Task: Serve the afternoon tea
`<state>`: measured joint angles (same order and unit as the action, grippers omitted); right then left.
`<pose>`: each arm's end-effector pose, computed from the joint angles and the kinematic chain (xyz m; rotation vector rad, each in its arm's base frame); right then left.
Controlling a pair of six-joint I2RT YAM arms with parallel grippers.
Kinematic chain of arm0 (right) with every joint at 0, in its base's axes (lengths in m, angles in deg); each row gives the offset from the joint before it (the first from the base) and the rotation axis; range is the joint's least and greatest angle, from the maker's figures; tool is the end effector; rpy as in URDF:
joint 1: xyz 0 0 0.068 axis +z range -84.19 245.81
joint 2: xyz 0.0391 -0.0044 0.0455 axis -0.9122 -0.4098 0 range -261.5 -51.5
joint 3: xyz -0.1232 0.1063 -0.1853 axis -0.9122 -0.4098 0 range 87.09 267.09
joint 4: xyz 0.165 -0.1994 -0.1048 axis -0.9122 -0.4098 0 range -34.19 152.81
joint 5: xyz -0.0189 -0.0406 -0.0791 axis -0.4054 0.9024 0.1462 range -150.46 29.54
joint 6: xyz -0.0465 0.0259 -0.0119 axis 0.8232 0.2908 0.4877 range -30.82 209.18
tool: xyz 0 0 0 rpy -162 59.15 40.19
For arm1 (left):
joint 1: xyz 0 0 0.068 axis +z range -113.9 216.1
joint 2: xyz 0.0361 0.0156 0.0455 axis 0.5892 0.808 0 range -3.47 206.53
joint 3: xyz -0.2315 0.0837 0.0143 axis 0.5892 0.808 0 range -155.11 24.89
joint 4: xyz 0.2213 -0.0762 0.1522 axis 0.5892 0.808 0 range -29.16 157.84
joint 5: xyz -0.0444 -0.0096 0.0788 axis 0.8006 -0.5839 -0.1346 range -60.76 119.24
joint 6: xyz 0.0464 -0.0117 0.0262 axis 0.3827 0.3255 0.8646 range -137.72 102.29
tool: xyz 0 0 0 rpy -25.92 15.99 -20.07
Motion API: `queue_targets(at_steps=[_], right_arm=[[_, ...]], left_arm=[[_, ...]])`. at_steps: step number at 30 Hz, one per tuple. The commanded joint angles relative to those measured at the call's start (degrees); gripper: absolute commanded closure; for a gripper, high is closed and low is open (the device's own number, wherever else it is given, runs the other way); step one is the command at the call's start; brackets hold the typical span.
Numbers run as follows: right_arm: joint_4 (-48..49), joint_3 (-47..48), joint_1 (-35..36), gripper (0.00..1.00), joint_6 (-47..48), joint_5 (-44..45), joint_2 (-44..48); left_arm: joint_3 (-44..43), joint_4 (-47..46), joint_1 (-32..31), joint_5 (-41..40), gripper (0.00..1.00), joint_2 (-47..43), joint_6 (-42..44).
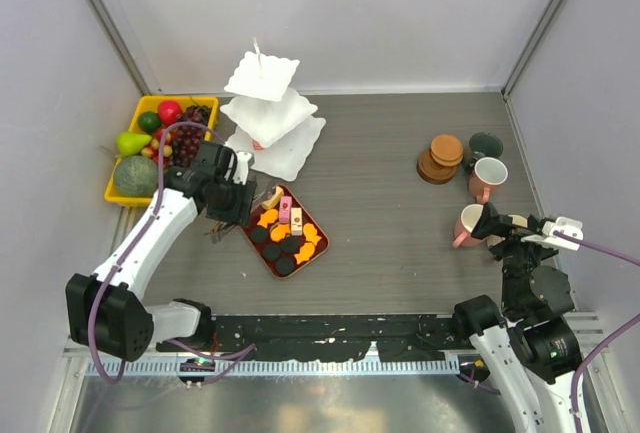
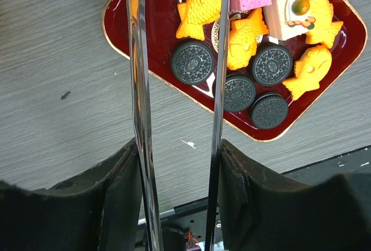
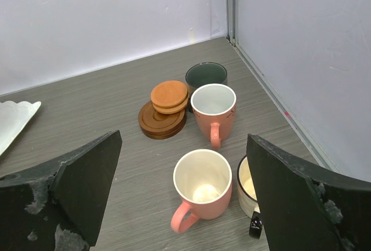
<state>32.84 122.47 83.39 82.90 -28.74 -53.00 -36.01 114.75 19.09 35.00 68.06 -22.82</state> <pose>0.0761 0.0039 0.3239 0.2957 1.4842 -0.0820 0.2503 -0.0804 0.2487 0.3119 2.6957 -0.2515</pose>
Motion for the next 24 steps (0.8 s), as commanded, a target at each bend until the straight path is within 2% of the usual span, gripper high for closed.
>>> queue_targets(at_steps=[1, 24], right_arm=[[2.5, 0.1, 0.3, 0.05, 0.6, 0.4, -0.9], [2.7, 0.0, 0.3, 0.05, 0.7, 0.3, -1.8]], left_arm=[[-0.4, 0.0, -0.6, -1.6, 0.47, 1.3, 1.9], [0.4, -0.5, -1.5, 0.0, 0.51, 4.7, 3.3]])
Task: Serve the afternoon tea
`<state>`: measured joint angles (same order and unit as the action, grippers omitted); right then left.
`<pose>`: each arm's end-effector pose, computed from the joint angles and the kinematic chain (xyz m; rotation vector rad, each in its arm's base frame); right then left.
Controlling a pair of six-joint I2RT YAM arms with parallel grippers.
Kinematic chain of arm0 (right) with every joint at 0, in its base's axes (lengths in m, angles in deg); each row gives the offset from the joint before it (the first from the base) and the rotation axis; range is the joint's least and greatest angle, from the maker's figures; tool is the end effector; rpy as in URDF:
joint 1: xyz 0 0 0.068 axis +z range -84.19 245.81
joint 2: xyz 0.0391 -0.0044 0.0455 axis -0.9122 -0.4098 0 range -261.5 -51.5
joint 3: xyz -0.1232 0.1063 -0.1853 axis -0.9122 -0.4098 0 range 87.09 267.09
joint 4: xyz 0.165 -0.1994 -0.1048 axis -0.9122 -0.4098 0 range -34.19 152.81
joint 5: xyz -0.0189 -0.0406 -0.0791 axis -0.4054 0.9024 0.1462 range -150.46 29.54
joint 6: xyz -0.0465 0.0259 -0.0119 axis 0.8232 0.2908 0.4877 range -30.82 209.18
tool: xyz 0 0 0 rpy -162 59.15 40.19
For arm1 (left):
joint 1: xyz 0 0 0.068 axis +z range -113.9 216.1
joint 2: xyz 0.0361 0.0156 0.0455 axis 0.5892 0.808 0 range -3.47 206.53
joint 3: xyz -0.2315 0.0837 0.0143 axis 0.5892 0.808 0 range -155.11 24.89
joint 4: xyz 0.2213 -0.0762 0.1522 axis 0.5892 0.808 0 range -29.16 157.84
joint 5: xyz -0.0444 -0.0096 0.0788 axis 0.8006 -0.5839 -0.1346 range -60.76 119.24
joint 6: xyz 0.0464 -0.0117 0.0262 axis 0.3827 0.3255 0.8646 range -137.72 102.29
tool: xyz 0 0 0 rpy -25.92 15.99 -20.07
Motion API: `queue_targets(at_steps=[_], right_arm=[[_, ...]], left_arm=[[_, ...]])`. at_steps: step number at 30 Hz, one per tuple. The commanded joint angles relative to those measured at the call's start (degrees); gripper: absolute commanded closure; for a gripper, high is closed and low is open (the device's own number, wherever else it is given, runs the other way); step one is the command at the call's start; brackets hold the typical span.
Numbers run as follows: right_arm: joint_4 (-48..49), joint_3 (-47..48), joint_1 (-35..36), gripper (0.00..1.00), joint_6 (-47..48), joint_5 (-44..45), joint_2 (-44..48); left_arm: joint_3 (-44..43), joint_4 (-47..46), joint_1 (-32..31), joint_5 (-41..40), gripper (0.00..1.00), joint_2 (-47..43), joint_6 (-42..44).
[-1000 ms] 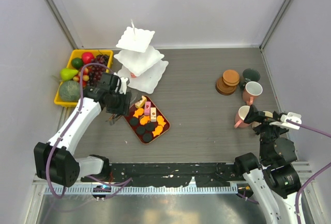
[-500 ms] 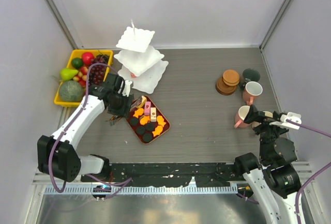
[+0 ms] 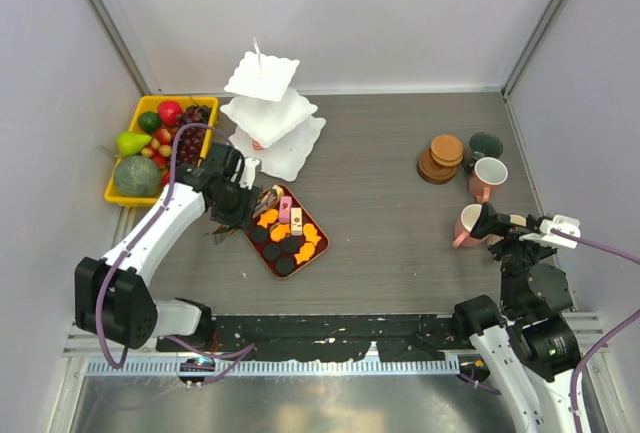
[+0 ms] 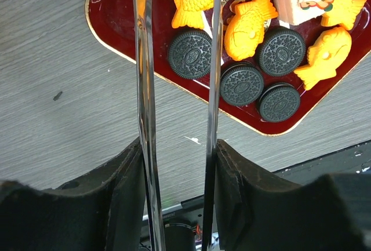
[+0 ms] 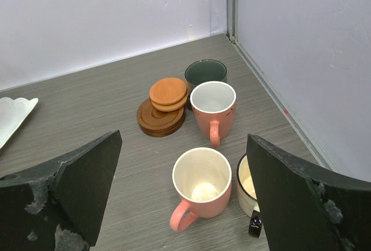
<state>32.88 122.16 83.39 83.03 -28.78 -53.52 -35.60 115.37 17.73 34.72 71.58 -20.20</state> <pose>0.0790 0.0048 0.3218 0.2900 1.4974 -0.0885 0.2540 -0.0880 0.2309 0.4100 2.7610 -0.2245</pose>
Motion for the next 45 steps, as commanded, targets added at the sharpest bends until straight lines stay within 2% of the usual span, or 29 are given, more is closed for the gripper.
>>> queue_targets(at_steps=[1, 5, 15, 19, 31, 45], right_arm=[[2.7, 0.2, 0.3, 0.05, 0.5, 0.2, -1.1], [2.8, 0.3, 0.3, 0.05, 0.5, 0.2, -1.1], [2.7, 0.2, 0.3, 0.05, 0.5, 0.5, -0.8], [2.7, 0.2, 0.3, 0.04, 0.5, 0.5, -0.7], [2.7, 0.2, 0.3, 0.04, 0.5, 0.3, -0.4], [2.7, 0.1, 0.3, 0.05, 0.5, 0.2, -0.6]], left_arm=[[0.1, -1.1, -0.3, 0.4, 0.51, 1.4, 0.7], [0.2, -1.1, -0.4, 0.6, 0.54, 2.7, 0.7], [-0.9, 0.5, -0.4, -0.6, 0.76, -2.2, -1.2], [-2.1, 1.1, -0.3, -2.0, 0.80, -3.9, -2.3], [-8.6, -1.2, 6.5, -6.6, 0.80, -1.5, -7.2], [-21.5, -8.2, 9.8, -9.7, 0.79, 16.6, -10.0]])
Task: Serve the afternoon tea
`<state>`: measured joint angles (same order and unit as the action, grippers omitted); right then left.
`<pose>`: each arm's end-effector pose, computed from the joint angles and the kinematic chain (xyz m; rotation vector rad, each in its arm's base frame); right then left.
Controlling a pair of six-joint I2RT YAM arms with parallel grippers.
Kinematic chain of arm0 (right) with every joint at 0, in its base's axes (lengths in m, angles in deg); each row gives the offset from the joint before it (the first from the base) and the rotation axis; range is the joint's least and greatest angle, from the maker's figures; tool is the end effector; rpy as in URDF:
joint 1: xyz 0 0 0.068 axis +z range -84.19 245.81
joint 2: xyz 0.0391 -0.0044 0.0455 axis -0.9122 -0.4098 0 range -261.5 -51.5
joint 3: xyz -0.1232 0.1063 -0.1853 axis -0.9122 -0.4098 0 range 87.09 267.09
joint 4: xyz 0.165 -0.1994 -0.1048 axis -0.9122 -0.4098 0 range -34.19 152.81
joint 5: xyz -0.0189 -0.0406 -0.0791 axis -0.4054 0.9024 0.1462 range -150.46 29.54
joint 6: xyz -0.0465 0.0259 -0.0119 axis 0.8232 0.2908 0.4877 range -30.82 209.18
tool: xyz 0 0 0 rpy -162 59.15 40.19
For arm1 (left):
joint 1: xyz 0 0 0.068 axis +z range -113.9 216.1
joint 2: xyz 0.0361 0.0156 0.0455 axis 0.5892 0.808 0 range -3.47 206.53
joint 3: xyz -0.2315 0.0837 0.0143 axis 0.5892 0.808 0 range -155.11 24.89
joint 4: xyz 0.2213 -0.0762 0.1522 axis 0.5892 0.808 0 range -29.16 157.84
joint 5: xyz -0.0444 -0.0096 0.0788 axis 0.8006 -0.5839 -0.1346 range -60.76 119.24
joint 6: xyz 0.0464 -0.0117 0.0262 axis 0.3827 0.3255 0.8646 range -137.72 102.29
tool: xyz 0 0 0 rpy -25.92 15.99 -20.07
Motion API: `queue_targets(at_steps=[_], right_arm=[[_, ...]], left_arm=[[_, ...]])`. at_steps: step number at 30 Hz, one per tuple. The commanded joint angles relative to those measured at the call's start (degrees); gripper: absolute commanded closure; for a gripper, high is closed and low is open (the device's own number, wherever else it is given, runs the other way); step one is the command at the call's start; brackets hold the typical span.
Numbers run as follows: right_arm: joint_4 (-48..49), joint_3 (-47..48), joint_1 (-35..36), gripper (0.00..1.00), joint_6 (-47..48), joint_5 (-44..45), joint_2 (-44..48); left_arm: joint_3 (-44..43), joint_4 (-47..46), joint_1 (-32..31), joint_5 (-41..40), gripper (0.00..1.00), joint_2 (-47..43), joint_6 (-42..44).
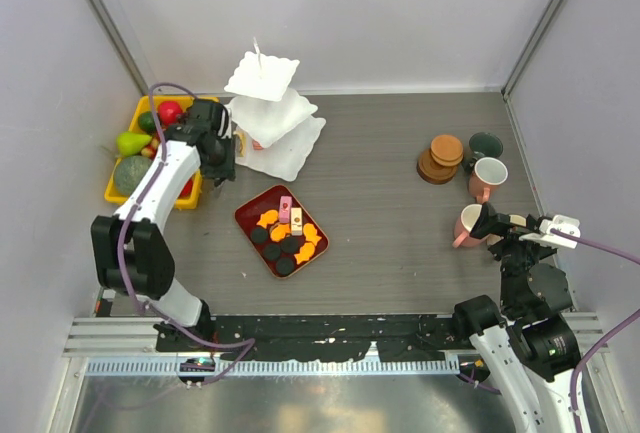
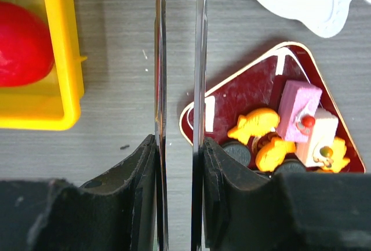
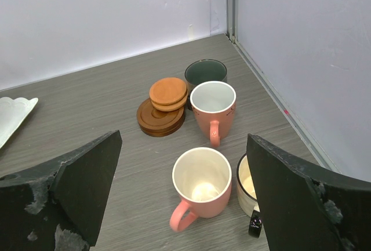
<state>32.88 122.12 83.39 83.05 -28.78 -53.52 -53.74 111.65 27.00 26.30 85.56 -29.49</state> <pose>0.0791 0.0049 0.3216 0.2896 1.4981 -0.0890 0.3356 -0.0518 0.2648 -0.0791 2.6366 -0.0560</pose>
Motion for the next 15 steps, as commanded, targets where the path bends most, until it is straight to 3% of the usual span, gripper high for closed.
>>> queue_targets(at_steps=[1, 15], right_arm=[[2.7, 0.1, 0.4, 0.05, 0.6, 0.2, -0.6], [3.0, 0.0, 0.3, 0.05, 0.6, 0.1, -0.6]], left_arm=[[-3.6, -5.2, 0.6, -1.2, 0.79, 3.4, -0.6], [-10.3, -5.5, 0.9, -1.9, 0.76, 13.8, 0.2]])
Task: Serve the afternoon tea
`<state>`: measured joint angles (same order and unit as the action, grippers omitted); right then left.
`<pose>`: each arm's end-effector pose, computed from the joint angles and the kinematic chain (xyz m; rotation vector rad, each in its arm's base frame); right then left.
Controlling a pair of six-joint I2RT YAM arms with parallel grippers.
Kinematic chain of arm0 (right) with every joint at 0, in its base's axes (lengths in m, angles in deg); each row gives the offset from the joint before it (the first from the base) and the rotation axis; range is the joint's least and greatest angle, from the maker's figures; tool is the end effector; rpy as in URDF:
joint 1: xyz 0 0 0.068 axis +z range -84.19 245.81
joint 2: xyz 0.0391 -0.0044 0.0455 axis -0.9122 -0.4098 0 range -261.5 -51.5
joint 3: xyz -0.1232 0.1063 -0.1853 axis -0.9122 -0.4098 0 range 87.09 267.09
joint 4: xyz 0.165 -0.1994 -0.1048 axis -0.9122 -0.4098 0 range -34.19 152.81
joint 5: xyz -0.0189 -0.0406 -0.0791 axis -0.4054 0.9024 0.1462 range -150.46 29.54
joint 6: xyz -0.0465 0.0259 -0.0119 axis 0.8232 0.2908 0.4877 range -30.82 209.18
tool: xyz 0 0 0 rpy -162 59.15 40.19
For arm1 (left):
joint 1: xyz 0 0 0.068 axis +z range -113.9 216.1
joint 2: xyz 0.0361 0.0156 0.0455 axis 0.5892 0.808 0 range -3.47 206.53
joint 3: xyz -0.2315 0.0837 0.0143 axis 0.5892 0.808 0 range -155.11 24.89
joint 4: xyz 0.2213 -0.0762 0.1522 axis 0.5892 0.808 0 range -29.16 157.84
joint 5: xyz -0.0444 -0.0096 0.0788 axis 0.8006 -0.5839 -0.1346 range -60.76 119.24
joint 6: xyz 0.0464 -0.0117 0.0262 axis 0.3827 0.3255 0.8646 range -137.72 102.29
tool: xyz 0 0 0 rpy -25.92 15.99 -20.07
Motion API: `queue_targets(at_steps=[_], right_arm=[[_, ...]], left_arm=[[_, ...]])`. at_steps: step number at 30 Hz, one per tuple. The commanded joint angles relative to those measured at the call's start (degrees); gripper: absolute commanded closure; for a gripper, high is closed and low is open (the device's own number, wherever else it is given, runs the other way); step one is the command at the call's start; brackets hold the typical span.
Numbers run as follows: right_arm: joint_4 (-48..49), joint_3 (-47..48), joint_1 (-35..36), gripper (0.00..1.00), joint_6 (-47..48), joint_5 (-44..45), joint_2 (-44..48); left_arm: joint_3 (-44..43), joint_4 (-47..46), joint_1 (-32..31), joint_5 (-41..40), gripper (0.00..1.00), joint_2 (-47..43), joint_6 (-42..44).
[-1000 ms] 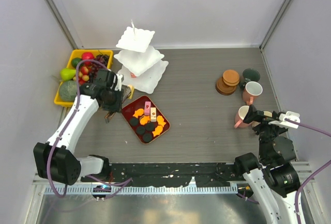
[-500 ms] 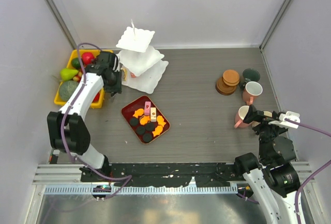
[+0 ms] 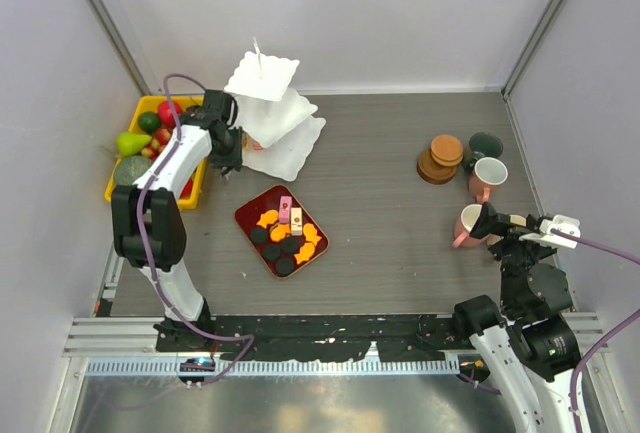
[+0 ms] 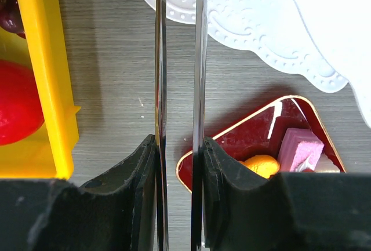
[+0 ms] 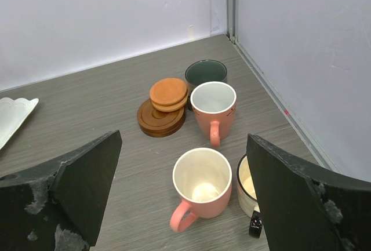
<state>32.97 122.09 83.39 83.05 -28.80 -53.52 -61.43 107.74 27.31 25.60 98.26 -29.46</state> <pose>0.0792 0.0049 0.3217 0.2896 1.4972 -0.0883 0.3856 -0.0573 0.2352 -0.0894 2.6533 -0.0336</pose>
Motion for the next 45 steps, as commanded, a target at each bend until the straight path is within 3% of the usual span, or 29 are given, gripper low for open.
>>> queue_targets(at_steps=[1, 6, 21, 28, 35, 45], right_arm=[[3.0, 0.0, 0.3, 0.05, 0.6, 0.2, -0.5], [3.0, 0.0, 0.3, 0.05, 0.7, 0.1, -0.6], [3.0, 0.0, 0.3, 0.05, 0.6, 0.2, -0.2], [2.9, 0.0, 0.3, 0.05, 0.6, 0.1, 0.3], [2.9, 0.1, 0.3, 0.05, 0.7, 0.1, 0.4], [2.9, 0.1, 0.3, 0.04, 0.6, 0.2, 0.3]], left_arm=[[-2.6, -1.4, 0.7, -1.3, 0.76, 1.7, 0.1], [-0.5, -2.3, 0.9, -0.7, 0.75, 1.5, -0.5], [1.2, -0.1, 1.0, -0.3, 0.49, -3.6, 0.7], [6.2, 1.2, 1.0, 2.0, 0.48, -10.7, 0.0], [17.6, -0.4, -0.3, 7.9, 0.46, -22.0, -1.9], [28.3, -0.5, -8.4, 9.4, 0.45, -35.6, -3.5]])
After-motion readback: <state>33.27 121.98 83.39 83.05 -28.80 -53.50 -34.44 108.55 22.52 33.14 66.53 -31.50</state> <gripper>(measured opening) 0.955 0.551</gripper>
